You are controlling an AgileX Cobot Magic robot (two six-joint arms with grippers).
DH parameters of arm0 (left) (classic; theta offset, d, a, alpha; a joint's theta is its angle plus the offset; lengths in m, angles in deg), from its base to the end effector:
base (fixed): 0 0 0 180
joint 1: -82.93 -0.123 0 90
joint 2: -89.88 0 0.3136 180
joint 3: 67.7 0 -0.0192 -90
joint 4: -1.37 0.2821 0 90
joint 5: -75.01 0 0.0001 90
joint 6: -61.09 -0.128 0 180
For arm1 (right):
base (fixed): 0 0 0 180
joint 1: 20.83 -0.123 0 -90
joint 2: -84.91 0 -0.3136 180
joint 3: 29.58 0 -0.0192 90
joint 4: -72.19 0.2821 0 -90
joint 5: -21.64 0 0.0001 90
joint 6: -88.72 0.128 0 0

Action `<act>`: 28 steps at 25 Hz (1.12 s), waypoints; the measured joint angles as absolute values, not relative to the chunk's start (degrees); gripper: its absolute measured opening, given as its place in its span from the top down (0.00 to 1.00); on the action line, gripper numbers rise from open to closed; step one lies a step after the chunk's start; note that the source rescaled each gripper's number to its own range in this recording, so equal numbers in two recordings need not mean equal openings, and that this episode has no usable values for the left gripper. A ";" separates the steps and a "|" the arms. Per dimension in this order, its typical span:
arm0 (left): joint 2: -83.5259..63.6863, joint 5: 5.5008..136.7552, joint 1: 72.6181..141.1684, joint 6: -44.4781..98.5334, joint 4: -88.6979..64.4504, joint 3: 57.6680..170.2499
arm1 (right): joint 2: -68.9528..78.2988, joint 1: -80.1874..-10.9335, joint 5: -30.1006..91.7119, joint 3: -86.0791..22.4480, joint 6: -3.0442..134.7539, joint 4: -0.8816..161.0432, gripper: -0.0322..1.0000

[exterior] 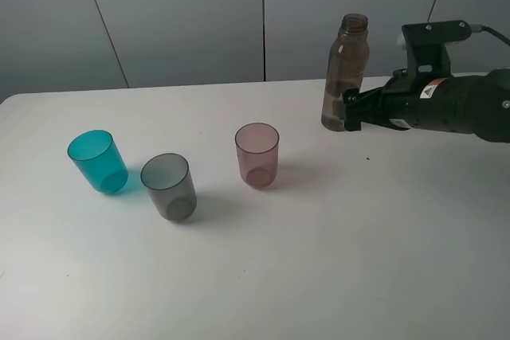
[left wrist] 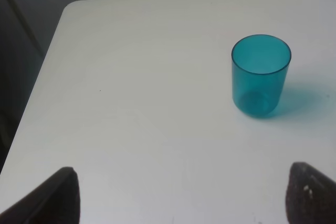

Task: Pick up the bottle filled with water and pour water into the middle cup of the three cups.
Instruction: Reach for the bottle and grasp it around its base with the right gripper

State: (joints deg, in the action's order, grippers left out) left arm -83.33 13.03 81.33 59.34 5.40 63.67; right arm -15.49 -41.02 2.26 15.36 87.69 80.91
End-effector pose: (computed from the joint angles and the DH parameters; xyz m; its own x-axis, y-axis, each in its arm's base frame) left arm 0.0232 0.0086 0.2772 -0.4635 0.0505 -0.8847 -0.0536 0.9949 0.0849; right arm 0.3176 0.1099 0.1348 -0.5880 -0.0828 -0.8046 -0.2347 0.9694 0.0718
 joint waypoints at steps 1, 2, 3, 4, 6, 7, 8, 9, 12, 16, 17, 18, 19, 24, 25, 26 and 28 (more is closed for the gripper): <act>-83.33 13.03 81.33 59.34 5.40 63.67 | -16.54 -41.02 0.54 15.50 87.69 80.91 0.00; -83.33 13.03 81.33 59.34 5.40 63.67 | -17.98 -41.02 -1.90 15.57 87.69 80.71 0.00; -83.33 13.03 81.33 59.34 5.40 63.67 | -19.46 -41.02 -4.45 15.57 87.56 80.42 0.00; -83.33 13.03 81.33 59.34 5.40 63.67 | -20.70 -41.02 -6.73 15.57 87.56 80.21 0.00; -83.33 13.03 81.33 59.34 5.40 63.67 | -23.39 -41.02 -12.65 15.57 87.56 80.02 0.00; -83.33 13.03 81.33 59.34 5.40 63.67 | -24.61 -41.02 -15.62 15.57 87.56 79.91 0.00; -83.33 13.03 81.33 59.34 5.40 63.67 | -25.58 -41.02 -18.01 15.57 87.56 79.67 0.00; -83.33 13.03 81.33 59.34 5.40 63.67 | -26.71 -41.02 -20.38 15.57 87.56 79.67 0.00; -83.33 13.03 81.33 59.34 5.40 63.67 | -29.78 -41.02 -23.95 15.33 87.12 79.44 0.00; -83.33 13.03 81.33 59.34 5.40 63.67 | -34.03 -40.82 -27.54 14.65 84.65 80.27 0.00; -83.33 13.03 81.33 59.34 5.40 63.67 | -34.94 -40.82 -29.24 14.65 84.35 80.52 0.00; -83.33 13.03 81.33 59.34 5.40 63.67 | -35.64 -40.82 -31.06 14.65 84.15 80.69 0.00; -83.33 13.03 81.33 59.34 5.40 63.67 | -36.33 -40.82 -32.46 14.63 84.04 80.69 0.00; -83.33 13.03 81.33 59.34 5.40 63.67 | -38.31 -40.82 -36.58 12.75 83.70 81.81 0.00; -83.33 13.03 81.33 59.34 5.40 63.67 | -38.73 -40.82 -36.72 12.09 83.70 81.90 0.00; -83.33 13.03 81.33 59.34 5.40 63.67 | -39.03 -40.82 -36.72 11.58 83.70 81.90 0.00; -83.33 13.03 81.33 59.34 5.40 63.67 | -39.81 -40.82 -36.72 10.23 84.09 81.90 0.00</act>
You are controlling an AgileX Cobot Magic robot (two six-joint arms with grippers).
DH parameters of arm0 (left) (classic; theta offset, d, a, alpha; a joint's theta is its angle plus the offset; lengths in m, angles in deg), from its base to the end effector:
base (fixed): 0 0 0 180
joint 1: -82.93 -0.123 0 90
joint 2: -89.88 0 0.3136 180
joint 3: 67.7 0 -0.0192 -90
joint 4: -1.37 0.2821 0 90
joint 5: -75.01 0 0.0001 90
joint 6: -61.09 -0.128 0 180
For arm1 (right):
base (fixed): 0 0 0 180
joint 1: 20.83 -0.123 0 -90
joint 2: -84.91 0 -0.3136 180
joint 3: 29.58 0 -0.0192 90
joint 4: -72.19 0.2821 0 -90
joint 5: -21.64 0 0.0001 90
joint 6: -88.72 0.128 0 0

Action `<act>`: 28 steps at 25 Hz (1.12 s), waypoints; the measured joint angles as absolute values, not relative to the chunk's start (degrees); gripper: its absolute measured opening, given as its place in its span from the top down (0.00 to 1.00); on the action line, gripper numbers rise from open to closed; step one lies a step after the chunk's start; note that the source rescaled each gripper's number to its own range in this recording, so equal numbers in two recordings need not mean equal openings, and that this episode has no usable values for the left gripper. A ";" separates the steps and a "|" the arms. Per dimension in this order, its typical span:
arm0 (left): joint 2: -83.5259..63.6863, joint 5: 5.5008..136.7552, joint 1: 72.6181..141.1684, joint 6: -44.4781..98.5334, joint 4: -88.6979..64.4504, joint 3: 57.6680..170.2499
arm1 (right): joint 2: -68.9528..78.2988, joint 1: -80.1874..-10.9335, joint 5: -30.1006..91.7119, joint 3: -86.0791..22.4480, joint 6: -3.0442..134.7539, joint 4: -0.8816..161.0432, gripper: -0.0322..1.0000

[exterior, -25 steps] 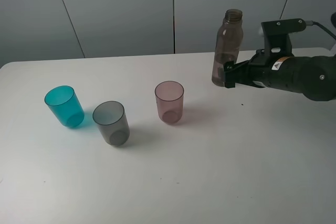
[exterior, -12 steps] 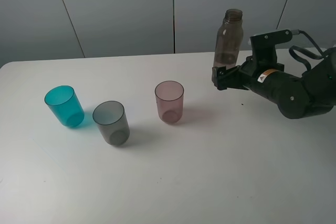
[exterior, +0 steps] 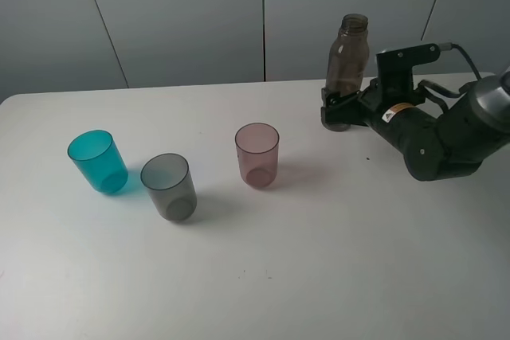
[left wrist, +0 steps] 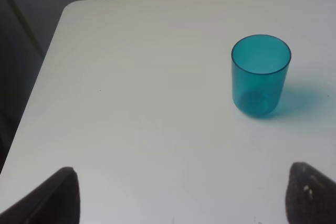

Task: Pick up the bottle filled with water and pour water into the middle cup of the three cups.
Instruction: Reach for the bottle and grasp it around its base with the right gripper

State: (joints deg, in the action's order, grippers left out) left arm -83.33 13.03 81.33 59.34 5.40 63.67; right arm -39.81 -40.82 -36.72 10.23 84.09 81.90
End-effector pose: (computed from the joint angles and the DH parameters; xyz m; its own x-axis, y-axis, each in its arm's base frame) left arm 0.0232 0.0086 0.2772 -0.4635 0.0505 -0.8847 -0.0536 0.9949 0.0849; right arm 0.3763 0.1173 0.0778 -0.2694 -0.0888 -0.9589 -0.2066 0.9779 -0.0325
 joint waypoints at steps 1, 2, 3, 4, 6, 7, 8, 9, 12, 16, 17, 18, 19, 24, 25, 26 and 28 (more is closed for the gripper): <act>-83.33 13.03 81.33 59.34 5.40 63.67 | -40.07 -40.82 -36.72 9.68 84.77 81.80 0.00; -83.33 13.03 81.33 59.34 5.40 63.67 | -40.55 -40.82 -36.60 8.99 85.32 81.80 0.00; -83.33 13.03 81.33 59.34 5.40 63.67 | -40.96 -40.82 -36.60 8.43 85.72 81.80 0.00; -83.33 13.03 81.33 59.34 5.40 63.67 | -41.30 -40.82 -36.40 7.88 85.98 81.80 0.00; -83.33 13.03 81.33 59.34 5.40 63.67 | -42.01 -40.82 -36.37 6.78 86.24 81.80 0.00; -83.33 13.03 81.33 59.34 5.40 63.67 | -42.49 -40.82 -36.37 6.28 86.24 81.80 0.00; -83.33 13.03 81.33 59.34 5.40 63.67 | -42.82 -40.82 -36.37 5.90 86.36 81.80 0.00; -83.33 13.03 81.33 59.34 5.40 63.67 | -43.25 -40.82 -36.37 5.46 86.52 81.80 0.00; -83.33 13.03 81.33 59.34 5.40 63.67 | -44.60 -40.82 -36.27 4.12 86.60 81.80 0.00; -83.33 13.03 81.33 59.34 5.40 63.67 | -46.15 -40.82 -36.27 2.61 86.74 81.80 0.00; -83.33 13.03 81.33 59.34 5.40 63.67 | -46.62 -40.82 -36.27 2.17 86.74 81.91 0.00; -83.33 13.03 81.33 59.34 5.40 63.67 | -46.93 -40.82 -36.27 1.75 86.74 82.02 0.00; -83.33 13.03 81.33 59.34 5.40 63.67 | -47.30 -40.82 -36.27 1.59 86.74 82.01 0.00; -83.33 13.03 81.33 59.34 5.40 63.67 | -47.76 -40.69 -36.53 0.55 86.74 82.24 0.00; -83.33 13.03 81.33 59.34 5.40 63.67 | -47.77 -40.59 -36.80 0.28 86.74 82.24 0.00; -83.33 13.03 81.33 59.34 5.40 63.67 | -47.77 -40.29 -37.02 0.13 86.74 82.24 0.00; -83.33 13.03 81.33 59.34 5.40 63.67 | -47.88 -39.92 -37.49 -0.09 86.74 82.59 0.00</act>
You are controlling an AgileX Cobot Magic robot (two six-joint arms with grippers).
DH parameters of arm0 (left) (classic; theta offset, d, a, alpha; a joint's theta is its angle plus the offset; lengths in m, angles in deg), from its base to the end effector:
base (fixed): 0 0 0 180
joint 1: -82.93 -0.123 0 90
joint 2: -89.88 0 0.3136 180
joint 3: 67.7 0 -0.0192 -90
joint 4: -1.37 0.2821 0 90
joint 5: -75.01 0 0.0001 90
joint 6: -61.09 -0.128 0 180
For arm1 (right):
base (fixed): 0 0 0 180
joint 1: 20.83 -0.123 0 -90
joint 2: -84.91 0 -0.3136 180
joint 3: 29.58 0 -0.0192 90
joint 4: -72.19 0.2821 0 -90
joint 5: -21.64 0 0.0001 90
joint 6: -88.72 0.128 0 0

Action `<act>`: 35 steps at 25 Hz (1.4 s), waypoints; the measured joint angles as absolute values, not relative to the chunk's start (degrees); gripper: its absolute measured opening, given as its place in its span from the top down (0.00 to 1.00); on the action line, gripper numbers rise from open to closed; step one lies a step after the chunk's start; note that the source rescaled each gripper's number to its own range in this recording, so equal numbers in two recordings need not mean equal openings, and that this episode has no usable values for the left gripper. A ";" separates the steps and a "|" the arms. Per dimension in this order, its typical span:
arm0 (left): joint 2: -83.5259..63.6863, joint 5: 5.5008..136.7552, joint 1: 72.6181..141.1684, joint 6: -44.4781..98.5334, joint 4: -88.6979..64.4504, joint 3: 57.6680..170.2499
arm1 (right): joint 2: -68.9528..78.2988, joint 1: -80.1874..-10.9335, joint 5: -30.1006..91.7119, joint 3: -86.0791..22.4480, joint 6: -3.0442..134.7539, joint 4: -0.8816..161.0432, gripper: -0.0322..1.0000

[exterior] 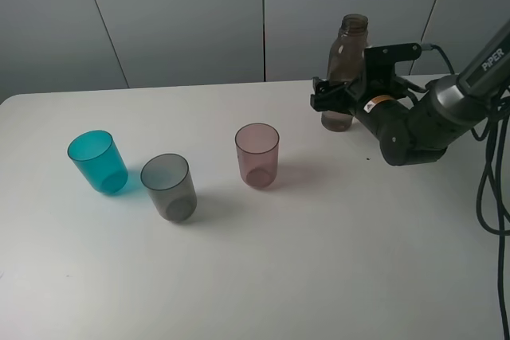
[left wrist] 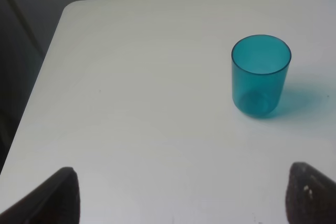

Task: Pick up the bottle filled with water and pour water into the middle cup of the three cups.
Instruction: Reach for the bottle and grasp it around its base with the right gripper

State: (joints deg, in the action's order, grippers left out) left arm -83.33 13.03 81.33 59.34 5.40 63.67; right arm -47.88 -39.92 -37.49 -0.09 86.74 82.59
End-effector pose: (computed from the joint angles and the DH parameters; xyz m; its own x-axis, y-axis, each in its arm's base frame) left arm 0.0232 0.0086 0.2772 -0.4635 0.0505 -0.8847 -0.0536 0.9949 0.0849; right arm 0.4224 0.1252 0.0605 -0.2321 -0.0183 -0.9725 -0.1673 0.9857 0.0214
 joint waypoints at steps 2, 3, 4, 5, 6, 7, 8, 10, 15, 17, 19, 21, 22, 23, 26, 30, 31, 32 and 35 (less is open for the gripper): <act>-83.33 13.03 81.33 59.34 5.40 63.67 | -48.11 -39.92 -37.50 -0.38 86.74 82.58 0.00; -83.33 13.03 81.33 59.34 5.40 63.67 | -48.47 -39.92 -37.63 -0.69 86.74 82.58 0.00; -83.33 13.03 81.33 59.23 5.40 63.67 | -48.89 -39.83 -37.94 -0.92 86.74 82.58 0.00; -83.33 13.03 81.33 59.23 5.40 63.67 | -49.15 -39.83 -37.94 -1.04 86.74 82.58 0.00; -83.33 13.03 81.33 59.23 5.40 63.67 | -49.51 -39.83 -38.02 -1.27 86.74 82.69 0.00; -83.33 13.03 81.33 59.23 5.40 63.67 | -49.86 -39.83 -38.32 -1.27 86.74 82.69 0.00; -83.33 13.03 81.33 59.23 5.40 63.67 | -50.22 -39.83 -38.59 -1.27 86.74 82.69 0.00; -83.33 13.03 81.33 59.12 5.40 63.67 | -50.86 -39.83 -39.42 -1.42 86.74 82.69 0.00; -83.33 13.03 81.33 59.12 5.40 63.67 | -51.48 -39.83 -40.86 -1.99 86.74 82.69 0.00; -83.33 13.03 81.33 59.12 5.40 63.67 | -51.48 -39.83 -41.44 -2.36 86.74 82.69 0.00; -83.33 13.03 81.33 59.23 5.40 63.67 | -51.48 -39.83 -41.67 -2.50 86.74 82.69 0.00; -83.33 13.03 81.33 59.23 5.40 63.67 | -51.48 -39.83 -41.67 -2.50 86.74 82.69 0.00; -83.33 13.03 81.33 59.23 5.40 63.67 | -51.48 -39.83 -41.67 -2.50 86.74 82.69 0.00; -83.33 13.03 81.33 59.23 5.40 63.67 | -51.48 -39.83 -41.80 -2.50 86.74 82.69 0.00; -83.33 13.03 81.33 59.23 5.40 63.67 | -51.48 -39.83 -41.80 -2.50 86.74 82.69 0.00; -83.33 13.03 81.33 59.23 5.40 63.67 | -51.48 -39.83 -41.80 -2.50 86.74 82.36 0.00; -83.33 13.03 81.33 59.23 5.40 63.67 | -51.48 -39.83 -41.80 -2.50 86.74 82.36 0.01; -83.33 13.03 81.33 59.23 5.40 63.67 | -51.48 -39.83 -41.80 -2.50 86.74 82.36 0.09; -83.33 13.03 81.33 59.23 5.40 63.67 | -51.48 -39.83 -41.92 -2.50 86.74 82.36 0.97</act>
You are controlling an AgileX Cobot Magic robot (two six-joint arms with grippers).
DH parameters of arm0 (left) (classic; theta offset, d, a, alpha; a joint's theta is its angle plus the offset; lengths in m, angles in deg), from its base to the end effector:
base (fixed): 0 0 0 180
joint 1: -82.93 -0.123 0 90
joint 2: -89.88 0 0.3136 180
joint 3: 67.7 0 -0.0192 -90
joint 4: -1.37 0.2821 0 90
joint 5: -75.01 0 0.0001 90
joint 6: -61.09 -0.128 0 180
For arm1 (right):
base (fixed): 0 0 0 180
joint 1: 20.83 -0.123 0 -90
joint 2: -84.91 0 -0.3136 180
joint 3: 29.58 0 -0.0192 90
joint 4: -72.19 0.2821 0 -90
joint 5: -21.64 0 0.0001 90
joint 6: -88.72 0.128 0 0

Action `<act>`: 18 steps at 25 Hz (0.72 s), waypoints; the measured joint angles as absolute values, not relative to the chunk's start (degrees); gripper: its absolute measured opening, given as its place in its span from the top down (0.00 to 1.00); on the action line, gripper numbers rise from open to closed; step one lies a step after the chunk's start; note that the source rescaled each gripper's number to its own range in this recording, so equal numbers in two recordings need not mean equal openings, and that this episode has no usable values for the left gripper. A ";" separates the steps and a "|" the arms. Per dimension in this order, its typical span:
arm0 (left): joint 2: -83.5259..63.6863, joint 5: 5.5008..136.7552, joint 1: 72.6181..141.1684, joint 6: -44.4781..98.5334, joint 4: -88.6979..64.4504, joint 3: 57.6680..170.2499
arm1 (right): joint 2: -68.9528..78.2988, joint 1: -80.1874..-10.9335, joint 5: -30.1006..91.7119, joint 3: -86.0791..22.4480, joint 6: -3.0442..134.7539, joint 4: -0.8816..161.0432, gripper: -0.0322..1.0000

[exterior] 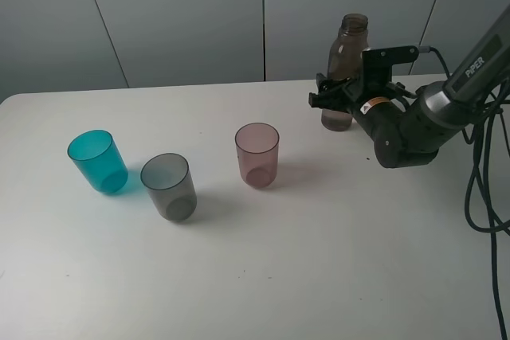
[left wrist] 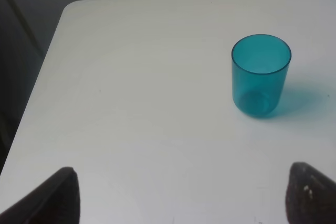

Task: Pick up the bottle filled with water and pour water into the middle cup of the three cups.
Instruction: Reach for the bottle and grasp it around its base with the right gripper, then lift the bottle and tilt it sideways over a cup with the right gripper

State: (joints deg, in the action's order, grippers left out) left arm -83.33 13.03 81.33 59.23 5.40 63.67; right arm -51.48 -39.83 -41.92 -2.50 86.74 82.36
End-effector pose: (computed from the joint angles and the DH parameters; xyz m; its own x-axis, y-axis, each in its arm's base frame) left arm 0.0232 0.0086 0.2772 -0.4636 0.0525 -0.8845 -0.0527 0.9948 0.0866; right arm 0.4321 0.1274 0.0517 -0.1763 -0.0136 -0.9842 -0.1666 0.9859 0.0162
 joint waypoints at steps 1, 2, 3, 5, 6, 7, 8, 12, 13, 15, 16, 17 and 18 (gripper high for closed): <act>-83.33 13.03 81.33 59.23 5.40 63.67 | -51.48 -39.83 -41.92 -2.50 86.75 82.36 0.93; -83.33 13.03 81.33 59.23 5.40 63.67 | -51.48 -39.83 -41.92 -2.54 86.75 82.36 0.93; -83.33 13.03 81.33 59.23 5.40 63.67 | -51.48 -39.83 -41.92 -2.54 86.84 82.33 0.94; -83.33 13.03 81.33 59.23 5.40 63.67 | -51.48 -39.83 -41.92 -2.54 86.84 82.33 0.94; -83.33 13.03 81.33 59.23 5.40 63.67 | -51.48 -39.83 -41.92 -2.54 86.86 82.33 0.94; -83.33 13.03 81.33 59.23 5.40 63.67 | -51.48 -39.83 -41.92 -2.54 86.86 82.33 0.94; -83.33 13.03 81.33 59.23 5.40 63.67 | -51.48 -39.83 -41.92 -2.54 86.86 82.33 0.94; -83.33 13.03 81.33 59.23 5.40 63.67 | -51.21 -39.70 -41.42 -2.54 86.73 80.33 0.94; -83.33 13.03 81.33 59.23 5.40 63.67 | -50.80 -39.70 -40.76 -2.54 86.46 78.83 0.94; -83.33 13.03 81.33 59.23 5.40 63.67 | -49.72 -39.70 -39.57 -2.78 85.52 74.58 0.94; -83.33 13.03 81.33 59.23 5.40 63.67 | -49.11 -39.70 -38.64 -3.50 85.36 72.53 0.94; -83.33 13.03 81.33 59.23 5.40 63.67 | -48.62 -39.70 -37.68 -4.28 85.24 69.95 0.94; -83.33 13.03 81.33 59.23 5.40 63.67 | -48.08 -39.70 -36.42 -5.60 85.24 67.31 0.94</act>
State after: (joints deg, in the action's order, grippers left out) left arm -83.33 13.03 81.33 59.23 5.40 63.67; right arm -48.08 -39.70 -36.42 -5.60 85.24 67.31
